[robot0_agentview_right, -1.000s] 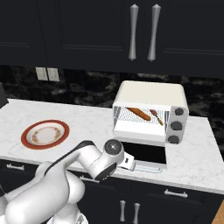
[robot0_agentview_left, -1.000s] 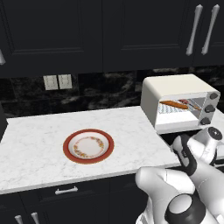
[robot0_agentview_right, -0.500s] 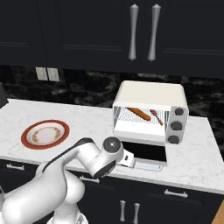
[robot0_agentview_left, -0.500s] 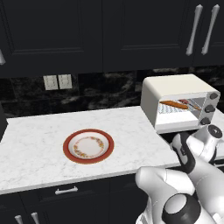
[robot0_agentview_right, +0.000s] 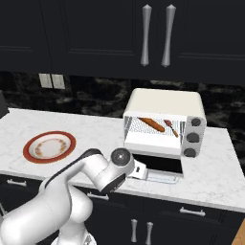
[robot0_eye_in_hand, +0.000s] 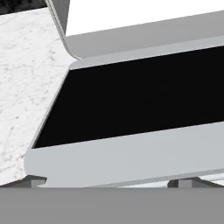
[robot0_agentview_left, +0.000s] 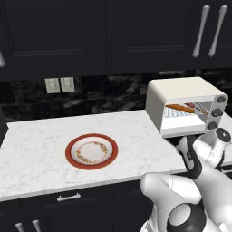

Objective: Pick up the kebab skewer and baguette bread, and place them inside the toaster oven. Close the toaster oven door and start by setting the timer.

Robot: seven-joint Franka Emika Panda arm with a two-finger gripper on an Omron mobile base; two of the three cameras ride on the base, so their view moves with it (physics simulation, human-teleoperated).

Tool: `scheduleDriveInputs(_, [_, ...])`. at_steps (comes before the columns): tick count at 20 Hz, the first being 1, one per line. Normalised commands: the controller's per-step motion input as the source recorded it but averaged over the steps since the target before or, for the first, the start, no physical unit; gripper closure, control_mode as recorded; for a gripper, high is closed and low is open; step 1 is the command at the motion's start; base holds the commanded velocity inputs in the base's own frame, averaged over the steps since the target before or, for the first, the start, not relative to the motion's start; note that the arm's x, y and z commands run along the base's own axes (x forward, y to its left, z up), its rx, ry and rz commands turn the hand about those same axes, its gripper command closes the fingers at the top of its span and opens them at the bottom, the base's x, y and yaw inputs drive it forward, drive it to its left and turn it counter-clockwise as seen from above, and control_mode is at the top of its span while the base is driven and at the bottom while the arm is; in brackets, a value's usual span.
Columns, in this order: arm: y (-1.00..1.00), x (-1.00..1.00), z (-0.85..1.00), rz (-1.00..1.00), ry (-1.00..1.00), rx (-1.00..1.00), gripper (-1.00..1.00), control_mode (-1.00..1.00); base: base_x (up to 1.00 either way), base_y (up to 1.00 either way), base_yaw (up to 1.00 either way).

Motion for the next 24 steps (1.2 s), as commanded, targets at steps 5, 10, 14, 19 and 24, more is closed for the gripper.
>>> scheduleDriveInputs(5, [0.04,0.39,0.28,0.00,0.00,-0.05,-1.00,-1.00,0.00,0.00,0.00])
scheduleDriveInputs(10, [0.05,0.39,0.34,0.00,0.00,-0.08,-1.00,-1.00,0.00,0.00,0.00])
scheduleDriveInputs(14, [0.07,0.38,0.24,0.00,0.00,-0.09,-1.00,-1.00,0.00,0.00,0.00])
scheduleDriveInputs(19, [0.16,0.37,0.13,0.00,-0.11,-0.10,-1.00,-1.00,0.00,0.00,0.00])
scheduleDriveInputs(24, [0.17,0.40,0.10,0.00,-0.11,-0.11,-1.00,-1.00,0.00,0.00,0.00])
